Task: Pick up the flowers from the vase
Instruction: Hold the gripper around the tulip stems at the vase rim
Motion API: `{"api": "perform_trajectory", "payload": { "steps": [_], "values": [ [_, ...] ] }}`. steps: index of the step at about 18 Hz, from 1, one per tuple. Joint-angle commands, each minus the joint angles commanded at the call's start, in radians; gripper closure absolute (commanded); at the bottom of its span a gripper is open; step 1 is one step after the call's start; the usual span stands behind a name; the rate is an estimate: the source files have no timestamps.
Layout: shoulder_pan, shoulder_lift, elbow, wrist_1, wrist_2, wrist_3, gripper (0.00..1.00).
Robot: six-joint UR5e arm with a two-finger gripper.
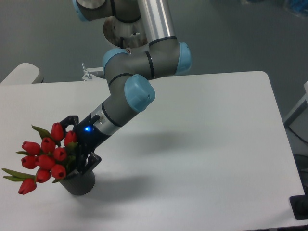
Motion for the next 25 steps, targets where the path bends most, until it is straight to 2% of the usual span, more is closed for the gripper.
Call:
{"api": "perform_trajectory", "payload": {
  "steps": [25],
  "values": [
    [0.003, -0.005, 0.006, 0.000, -0.021, 0.000, 0.00]
  ]
}}
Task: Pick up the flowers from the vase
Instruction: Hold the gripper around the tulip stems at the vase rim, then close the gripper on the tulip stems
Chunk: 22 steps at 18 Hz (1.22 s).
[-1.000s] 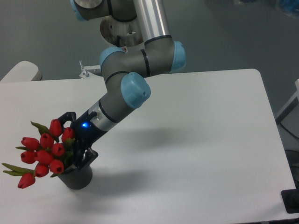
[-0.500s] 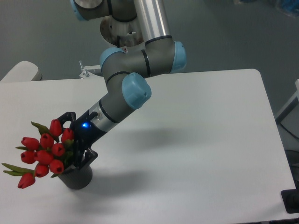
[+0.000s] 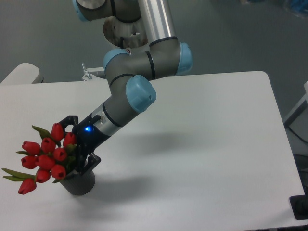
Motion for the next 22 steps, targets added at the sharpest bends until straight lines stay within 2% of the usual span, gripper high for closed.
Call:
{"api": "perform_trajectory", "payload": {
  "steps": [22],
  "values": [
    [0.006, -0.002, 0.008, 0.002, -0.038, 0.000, 0.00]
  ]
}}
